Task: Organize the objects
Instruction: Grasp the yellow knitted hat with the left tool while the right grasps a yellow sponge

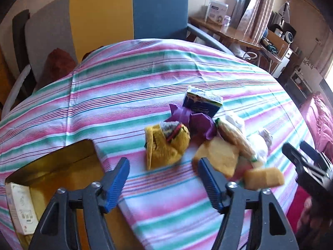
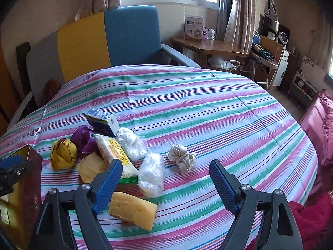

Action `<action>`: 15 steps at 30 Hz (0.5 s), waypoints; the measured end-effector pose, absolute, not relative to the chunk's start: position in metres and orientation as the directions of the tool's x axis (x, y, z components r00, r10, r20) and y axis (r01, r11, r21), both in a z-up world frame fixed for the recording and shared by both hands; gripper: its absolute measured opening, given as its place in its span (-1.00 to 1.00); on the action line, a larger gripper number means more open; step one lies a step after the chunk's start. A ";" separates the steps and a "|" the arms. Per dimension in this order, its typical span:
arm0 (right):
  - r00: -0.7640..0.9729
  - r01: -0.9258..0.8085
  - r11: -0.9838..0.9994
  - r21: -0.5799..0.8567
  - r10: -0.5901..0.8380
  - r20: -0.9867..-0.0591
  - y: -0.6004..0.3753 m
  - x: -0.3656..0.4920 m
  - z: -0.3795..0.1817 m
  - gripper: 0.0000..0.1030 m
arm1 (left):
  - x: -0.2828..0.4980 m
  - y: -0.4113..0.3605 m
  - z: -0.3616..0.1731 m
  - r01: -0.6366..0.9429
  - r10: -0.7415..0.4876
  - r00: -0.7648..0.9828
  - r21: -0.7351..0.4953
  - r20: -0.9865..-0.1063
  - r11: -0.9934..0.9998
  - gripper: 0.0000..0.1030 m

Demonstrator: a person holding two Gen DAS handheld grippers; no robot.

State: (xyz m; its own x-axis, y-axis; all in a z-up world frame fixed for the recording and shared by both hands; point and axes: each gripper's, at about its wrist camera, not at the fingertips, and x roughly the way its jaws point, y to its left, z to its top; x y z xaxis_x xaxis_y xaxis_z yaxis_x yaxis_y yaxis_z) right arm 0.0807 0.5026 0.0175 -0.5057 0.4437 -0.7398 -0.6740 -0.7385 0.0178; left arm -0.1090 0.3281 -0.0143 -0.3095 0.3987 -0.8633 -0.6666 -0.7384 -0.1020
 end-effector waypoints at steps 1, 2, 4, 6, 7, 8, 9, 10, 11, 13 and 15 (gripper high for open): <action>-0.506 -0.674 -0.738 0.023 0.438 -0.743 0.504 0.081 0.017 0.69 | -0.114 0.333 -0.018 -0.665 0.395 -0.306 -0.102 -0.867 -0.740 0.57; -0.507 -0.674 -0.738 0.029 0.434 -0.745 0.505 0.081 0.016 0.71 | -0.117 0.336 -0.022 -0.662 0.390 -0.309 -0.098 -0.868 -0.743 0.59; -0.504 -0.678 -0.734 0.038 0.427 -0.751 0.507 0.081 0.014 0.73 | -0.125 0.346 -0.030 -0.658 0.371 -0.306 -0.087 -0.877 -0.748 0.59; -0.505 -0.682 -0.730 0.053 0.417 -0.756 0.510 0.082 0.013 0.74 | -0.129 0.353 -0.035 -0.659 0.365 -0.306 -0.081 -0.879 -0.748 0.61; -0.506 -0.684 -0.727 0.059 0.415 -0.756 0.511 0.082 0.013 0.74 | -0.132 0.358 -0.039 -0.660 0.360 -0.309 -0.074 -0.880 -0.747 0.63; -0.506 -0.687 -0.724 0.062 0.415 -0.756 0.512 0.083 0.013 0.74 | -0.135 0.362 -0.042 -0.659 0.353 -0.309 -0.068 -0.883 -0.749 0.63; -0.507 -0.689 -0.721 0.066 0.415 -0.755 0.513 0.084 0.014 0.74 | -0.139 0.365 -0.047 -0.654 0.343 -0.304 -0.067 -0.889 -0.754 0.63; -0.508 -0.693 -0.717 0.070 0.417 -0.754 0.514 0.084 0.014 0.74 | -0.145 0.367 -0.053 -0.642 0.337 -0.292 -0.078 -0.895 -0.763 0.60; -0.509 -0.697 -0.713 0.075 0.419 -0.752 0.515 0.085 0.015 0.74 | -0.149 0.369 -0.058 -0.633 0.336 -0.283 -0.088 -0.898 -0.769 0.56; -0.515 -0.709 -0.700 0.088 0.428 -0.743 0.519 0.088 0.016 0.74 | -0.154 0.370 -0.066 -0.625 0.360 -0.237 -0.142 -0.903 -0.767 0.02; -0.513 -0.724 -0.682 0.101 0.435 -0.740 0.524 0.091 0.017 0.74 | -0.152 0.368 -0.064 -0.617 0.371 -0.237 -0.156 -0.898 -0.772 -0.10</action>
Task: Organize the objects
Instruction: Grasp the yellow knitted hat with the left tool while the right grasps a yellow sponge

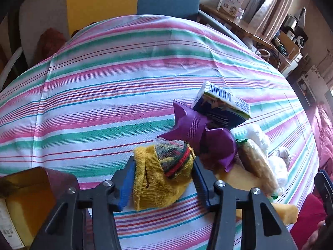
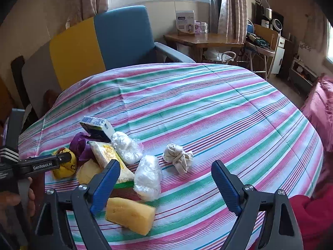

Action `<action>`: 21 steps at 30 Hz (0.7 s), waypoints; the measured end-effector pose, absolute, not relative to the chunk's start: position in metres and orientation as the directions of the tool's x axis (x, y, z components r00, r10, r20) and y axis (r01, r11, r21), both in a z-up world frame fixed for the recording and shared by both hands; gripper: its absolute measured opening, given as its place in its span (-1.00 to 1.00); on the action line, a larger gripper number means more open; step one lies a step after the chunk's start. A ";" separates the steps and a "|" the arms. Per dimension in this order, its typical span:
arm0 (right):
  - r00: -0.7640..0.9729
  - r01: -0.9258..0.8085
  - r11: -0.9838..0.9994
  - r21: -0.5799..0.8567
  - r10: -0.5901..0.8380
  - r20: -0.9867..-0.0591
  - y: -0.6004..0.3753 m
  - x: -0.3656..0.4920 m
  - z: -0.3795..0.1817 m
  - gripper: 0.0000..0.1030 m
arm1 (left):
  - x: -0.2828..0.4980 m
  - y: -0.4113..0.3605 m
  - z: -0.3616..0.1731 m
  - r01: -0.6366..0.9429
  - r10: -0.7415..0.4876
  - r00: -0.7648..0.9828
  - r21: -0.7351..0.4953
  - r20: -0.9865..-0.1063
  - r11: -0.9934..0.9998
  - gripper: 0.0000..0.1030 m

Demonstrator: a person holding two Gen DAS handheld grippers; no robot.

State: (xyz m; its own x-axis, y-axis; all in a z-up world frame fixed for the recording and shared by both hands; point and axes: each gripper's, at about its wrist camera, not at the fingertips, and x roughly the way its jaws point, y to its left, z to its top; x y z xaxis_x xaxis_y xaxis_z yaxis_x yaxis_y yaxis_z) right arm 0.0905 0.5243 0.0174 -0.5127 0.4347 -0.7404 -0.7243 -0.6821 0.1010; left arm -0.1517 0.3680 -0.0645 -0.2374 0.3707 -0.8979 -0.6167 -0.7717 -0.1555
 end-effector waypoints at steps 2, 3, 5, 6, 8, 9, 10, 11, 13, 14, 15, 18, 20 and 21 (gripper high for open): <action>-0.518 -0.723 -0.678 0.134 0.404 -0.754 0.529 0.091 0.015 0.74 | -0.141 0.367 -0.055 -0.649 0.393 -0.259 -0.143 -0.882 -0.747 -0.19; -0.519 -0.719 -0.680 0.144 0.388 -0.762 0.530 0.090 0.012 0.73 | -0.135 0.364 -0.051 -0.662 0.403 -0.270 -0.136 -0.874 -0.737 -0.21; -0.521 -0.707 -0.691 0.150 0.367 -0.771 0.529 0.088 0.010 0.68 | -0.124 0.358 -0.042 -0.674 0.427 -0.273 -0.146 -0.862 -0.724 -0.21; -0.524 -0.700 -0.698 0.152 0.357 -0.774 0.528 0.087 0.009 0.68 | -0.121 0.354 -0.038 -0.675 0.437 -0.275 -0.152 -0.856 -0.722 -0.21; -0.526 -0.683 -0.714 0.154 0.335 -0.782 0.524 0.083 0.007 0.67 | -0.111 0.345 -0.029 -0.686 0.451 -0.296 -0.141 -0.842 -0.713 -0.21; -0.526 -0.674 -0.722 0.155 0.322 -0.787 0.523 0.082 0.005 0.67 | -0.106 0.342 -0.025 -0.693 0.456 -0.304 -0.134 -0.837 -0.709 -0.21; -0.525 -0.664 -0.730 0.158 0.305 -0.795 0.521 0.080 0.003 0.67 | -0.101 0.338 -0.021 -0.695 0.457 -0.314 -0.126 -0.832 -0.707 -0.21; -0.522 -0.652 -0.741 0.162 0.284 -0.804 0.519 0.077 0.001 0.67 | -0.098 0.335 -0.018 -0.695 0.455 -0.327 -0.116 -0.828 -0.710 -0.21; -0.507 -0.631 -0.760 0.155 0.253 -0.824 0.515 0.072 -0.006 0.67 | -0.089 0.327 -0.013 -0.692 0.449 -0.356 -0.092 -0.820 -0.716 -0.21; -0.500 -0.621 -0.770 0.149 0.243 -0.831 0.512 0.069 -0.008 0.67 | -0.086 0.323 -0.011 -0.689 0.447 -0.369 -0.083 -0.815 -0.720 -0.21; -0.498 -0.608 -0.780 0.147 0.231 -0.836 0.509 0.068 -0.010 0.69 | -0.081 0.317 -0.008 -0.685 0.442 -0.385 -0.070 -0.810 -0.725 -0.21; -0.485 -0.562 -0.814 0.143 0.185 -0.855 0.500 0.061 -0.015 0.77 | -0.074 0.301 -0.003 -0.667 0.427 -0.421 -0.047 -0.800 -0.744 -0.21; -0.489 -0.537 -0.833 0.137 0.175 -0.854 0.494 0.058 -0.015 0.78 | -0.069 0.289 0.001 -0.651 0.419 -0.447 -0.034 -0.790 -0.759 -0.21; -0.491 -0.529 -0.837 0.142 0.165 -0.856 0.492 0.058 -0.016 0.81 | -0.066 0.283 0.004 -0.641 0.411 -0.462 -0.025 -0.786 -0.767 -0.21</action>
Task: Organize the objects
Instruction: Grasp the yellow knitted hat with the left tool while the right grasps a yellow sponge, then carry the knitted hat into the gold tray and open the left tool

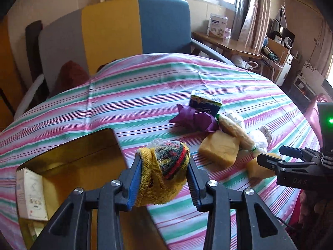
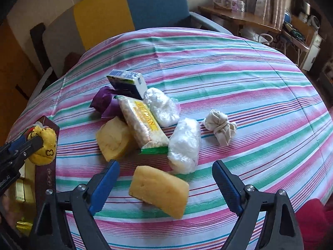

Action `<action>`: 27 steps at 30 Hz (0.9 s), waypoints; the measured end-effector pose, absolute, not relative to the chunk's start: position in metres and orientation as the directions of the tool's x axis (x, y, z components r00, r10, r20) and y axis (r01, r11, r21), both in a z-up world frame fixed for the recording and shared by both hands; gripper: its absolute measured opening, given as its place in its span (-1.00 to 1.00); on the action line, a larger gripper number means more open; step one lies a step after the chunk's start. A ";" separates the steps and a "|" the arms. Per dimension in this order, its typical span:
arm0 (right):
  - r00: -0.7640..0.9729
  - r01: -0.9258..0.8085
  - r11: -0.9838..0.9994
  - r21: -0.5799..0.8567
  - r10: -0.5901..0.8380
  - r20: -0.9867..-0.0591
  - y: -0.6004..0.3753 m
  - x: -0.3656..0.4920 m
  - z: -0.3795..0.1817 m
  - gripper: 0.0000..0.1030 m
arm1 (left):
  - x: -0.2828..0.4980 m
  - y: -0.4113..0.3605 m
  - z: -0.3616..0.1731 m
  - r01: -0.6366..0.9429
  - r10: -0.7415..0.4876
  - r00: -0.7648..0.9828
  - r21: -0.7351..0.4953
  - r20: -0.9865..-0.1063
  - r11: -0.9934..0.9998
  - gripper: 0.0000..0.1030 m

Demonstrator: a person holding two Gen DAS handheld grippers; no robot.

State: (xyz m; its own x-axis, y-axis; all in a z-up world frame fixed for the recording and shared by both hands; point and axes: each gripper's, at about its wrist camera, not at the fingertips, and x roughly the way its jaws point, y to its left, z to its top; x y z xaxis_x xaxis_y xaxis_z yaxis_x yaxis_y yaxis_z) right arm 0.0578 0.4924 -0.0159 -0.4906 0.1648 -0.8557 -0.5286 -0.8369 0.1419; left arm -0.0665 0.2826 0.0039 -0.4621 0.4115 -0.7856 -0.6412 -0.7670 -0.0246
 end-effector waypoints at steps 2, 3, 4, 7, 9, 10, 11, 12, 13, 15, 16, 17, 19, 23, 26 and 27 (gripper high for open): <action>-0.473 -0.521 -0.843 0.133 0.155 -0.868 0.490 0.057 -0.019 0.82 | -0.063 0.269 0.008 -0.621 0.401 -0.488 -0.015 -0.776 -0.784 -0.21; -0.466 -0.517 -0.847 0.127 0.154 -0.871 0.488 0.056 -0.020 0.82 | -0.061 0.263 0.010 -0.613 0.397 -0.496 -0.013 -0.773 -0.790 -0.21; -0.465 -0.510 -0.851 0.124 0.152 -0.872 0.487 0.056 -0.021 0.82 | -0.060 0.256 0.012 -0.601 0.390 -0.507 -0.009 -0.769 -0.799 -0.21; -0.446 -0.495 -0.862 0.112 0.142 -0.884 0.483 0.052 -0.025 0.82 | -0.056 0.240 0.017 -0.579 0.377 -0.529 -0.002 -0.760 -0.815 -0.21; -0.428 -0.483 -0.870 0.096 0.139 -0.893 0.480 0.051 -0.028 0.79 | -0.054 0.228 0.021 -0.562 0.368 -0.544 0.002 -0.754 -0.827 -0.21; -0.419 -0.477 -0.875 0.089 0.138 -0.897 0.478 0.050 -0.030 0.75 | -0.053 0.223 0.022 -0.554 0.364 -0.552 0.004 -0.750 -0.833 -0.21; -0.407 -0.472 -0.878 0.080 0.136 -0.903 0.476 0.049 -0.032 0.62 | -0.053 0.219 0.024 -0.549 0.363 -0.556 0.003 -0.748 -0.836 -0.21; -0.390 -0.467 -0.881 0.068 0.137 -0.910 0.474 0.048 -0.035 0.29 | -0.052 0.215 0.025 -0.543 0.360 -0.561 0.002 -0.745 -0.840 -0.21; -0.364 -0.470 -0.882 0.031 0.161 -0.917 0.472 0.047 -0.038 0.11 | -0.050 0.208 0.026 -0.535 0.356 -0.568 0.004 -0.742 -0.845 -0.21; -0.365 -0.468 -0.884 0.020 0.173 -0.915 0.471 0.047 -0.037 0.01 | -0.047 0.199 0.026 -0.527 0.354 -0.574 0.002 -0.739 -0.850 -0.21; -0.366 -0.468 -0.883 0.018 0.176 -0.914 0.470 0.047 -0.037 0.00 | -0.046 0.194 0.026 -0.523 0.352 -0.575 0.001 -0.738 -0.852 -0.21; -0.364 -0.470 -0.882 0.016 0.177 -0.915 0.470 0.047 -0.038 -0.01 | -0.044 0.190 0.026 -0.520 0.352 -0.576 -0.001 -0.738 -0.854 -0.21; -0.366 -0.472 -0.881 0.017 0.178 -0.914 0.470 0.046 -0.038 -0.01 | -0.041 0.179 0.025 -0.511 0.350 -0.575 -0.009 -0.739 -0.859 -0.21; -0.366 -0.471 -0.882 0.016 0.179 -0.913 0.470 0.046 -0.038 0.00 | -0.038 0.155 0.022 -0.488 0.340 -0.573 -0.023 -0.745 -0.872 -0.21; -0.366 -0.470 -0.883 0.011 0.184 -0.912 0.470 0.047 -0.038 0.00 | -0.036 0.137 0.018 -0.469 0.328 -0.571 -0.029 -0.753 -0.883 -0.21; -0.365 -0.468 -0.884 0.006 0.187 -0.912 0.469 0.046 -0.038 0.00 | -0.035 0.131 0.017 -0.462 0.324 -0.569 -0.033 -0.756 -0.886 -0.21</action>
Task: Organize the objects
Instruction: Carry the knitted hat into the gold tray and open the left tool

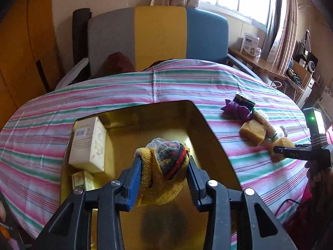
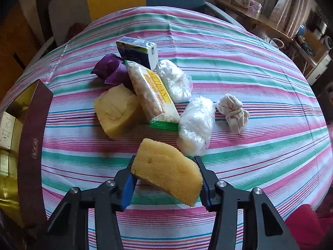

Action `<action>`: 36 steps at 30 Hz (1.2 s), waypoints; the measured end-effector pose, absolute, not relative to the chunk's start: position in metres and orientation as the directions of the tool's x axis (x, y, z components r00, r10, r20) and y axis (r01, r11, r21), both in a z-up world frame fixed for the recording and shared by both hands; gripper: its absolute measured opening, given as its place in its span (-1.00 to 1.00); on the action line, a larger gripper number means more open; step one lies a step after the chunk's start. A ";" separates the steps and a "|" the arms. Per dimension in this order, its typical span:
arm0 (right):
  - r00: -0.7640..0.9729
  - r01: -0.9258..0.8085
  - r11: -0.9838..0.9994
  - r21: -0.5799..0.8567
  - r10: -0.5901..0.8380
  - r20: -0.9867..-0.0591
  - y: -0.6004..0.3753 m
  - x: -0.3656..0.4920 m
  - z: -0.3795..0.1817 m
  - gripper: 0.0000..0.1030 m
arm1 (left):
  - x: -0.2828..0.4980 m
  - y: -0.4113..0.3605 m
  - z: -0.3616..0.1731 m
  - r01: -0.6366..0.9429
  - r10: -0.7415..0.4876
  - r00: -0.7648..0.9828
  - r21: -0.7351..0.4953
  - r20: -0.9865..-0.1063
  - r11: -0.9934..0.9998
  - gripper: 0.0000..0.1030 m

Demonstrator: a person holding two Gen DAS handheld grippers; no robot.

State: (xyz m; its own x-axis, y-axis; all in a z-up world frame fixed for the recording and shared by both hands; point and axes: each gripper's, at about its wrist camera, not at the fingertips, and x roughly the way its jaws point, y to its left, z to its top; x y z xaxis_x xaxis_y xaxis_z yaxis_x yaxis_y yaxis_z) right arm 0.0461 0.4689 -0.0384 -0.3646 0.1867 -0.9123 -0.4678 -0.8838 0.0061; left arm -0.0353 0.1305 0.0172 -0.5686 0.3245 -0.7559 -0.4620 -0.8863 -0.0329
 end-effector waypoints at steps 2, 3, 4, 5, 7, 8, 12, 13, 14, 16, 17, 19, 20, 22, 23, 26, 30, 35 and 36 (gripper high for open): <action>-0.362 -0.465 -0.885 -0.004 0.194 -0.912 0.467 0.046 -0.038 0.00 | -0.034 0.114 0.015 -0.443 0.320 -0.563 -0.048 -0.762 -0.895 -0.21; -0.361 -0.463 -0.886 -0.009 0.198 -0.911 0.466 0.046 -0.038 0.00 | -0.034 0.106 0.014 -0.435 0.318 -0.561 -0.055 -0.765 -0.899 -0.21; -0.360 -0.461 -0.887 -0.013 0.201 -0.911 0.466 0.046 -0.038 0.00 | -0.033 0.096 0.014 -0.423 0.315 -0.558 -0.063 -0.768 -0.904 -0.21; -0.358 -0.459 -0.888 -0.019 0.204 -0.911 0.465 0.046 -0.039 0.00 | -0.031 0.086 0.013 -0.413 0.314 -0.553 -0.073 -0.771 -0.908 -0.21; -0.359 -0.457 -0.889 -0.022 0.207 -0.910 0.465 0.046 -0.039 0.00 | -0.027 0.063 0.012 -0.392 0.312 -0.545 -0.093 -0.778 -0.915 -0.21; -0.364 -0.460 -0.888 -0.020 0.209 -0.908 0.466 0.047 -0.038 0.00 | -0.026 0.053 0.011 -0.384 0.309 -0.543 -0.096 -0.781 -0.918 -0.21; -0.362 -0.460 -0.888 -0.028 0.216 -0.907 0.467 0.046 -0.039 0.00 | -0.019 0.019 0.003 -0.368 0.296 -0.514 -0.105 -0.805 -0.924 -0.21; -0.361 -0.458 -0.889 -0.032 0.219 -0.906 0.465 0.045 -0.039 0.00 | -0.017 0.012 -0.001 -0.364 0.291 -0.504 -0.106 -0.813 -0.926 -0.21; -0.360 -0.456 -0.889 -0.037 0.222 -0.906 0.464 0.045 -0.039 0.00 | -0.016 0.008 -0.005 -0.360 0.285 -0.500 -0.103 -0.818 -0.927 -0.21; -0.360 -0.454 -0.890 -0.040 0.224 -0.906 0.464 0.045 -0.039 0.00 | -0.016 0.005 -0.012 -0.357 0.276 -0.487 -0.100 -0.829 -0.929 -0.21; -0.361 -0.453 -0.891 -0.041 0.225 -0.905 0.463 0.045 -0.039 0.00 | -0.017 0.004 -0.014 -0.356 0.276 -0.486 -0.100 -0.829 -0.929 -0.21; -0.360 -0.451 -0.891 -0.045 0.228 -0.905 0.462 0.045 -0.039 0.00 | -0.020 0.006 -0.019 -0.359 0.270 -0.490 -0.090 -0.829 -0.929 -0.15; -0.359 -0.451 -0.891 -0.047 0.229 -0.905 0.462 0.045 -0.039 0.00 | -0.022 0.007 -0.020 -0.359 0.263 -0.489 -0.083 -0.832 -0.930 -0.12; -0.360 -0.450 -0.892 -0.047 0.230 -0.904 0.463 0.046 -0.038 0.00 | -0.026 0.009 -0.025 -0.348 0.252 -0.482 -0.080 -0.839 -0.934 -0.01; -0.360 -0.450 -0.892 -0.047 0.230 -0.904 0.463 0.046 -0.038 0.00 | -0.027 0.010 -0.026 -0.349 0.243 -0.476 -0.073 -0.845 -0.934 0.00; -0.359 -0.449 -0.892 -0.050 0.231 -0.904 0.463 0.046 -0.038 0.00 | -0.027 0.005 -0.032 -0.329 0.223 -0.468 -0.066 -0.855 -0.942 0.04; -0.358 -0.445 -0.894 -0.061 0.239 -0.903 0.462 0.046 -0.038 0.00 | -0.022 0.001 -0.027 -0.321 0.240 -0.480 -0.085 -0.844 -0.943 0.07; -0.361 -0.443 -0.893 -0.078 0.257 -0.896 0.460 0.046 -0.037 0.00 | -0.016 -0.001 -0.014 -0.327 0.261 -0.516 -0.094 -0.816 -0.940 0.08; -0.365 -0.444 -0.892 -0.083 0.264 -0.893 0.459 0.046 -0.036 -0.01 | -0.015 -0.003 -0.012 -0.325 0.260 -0.525 -0.092 -0.810 -0.941 0.08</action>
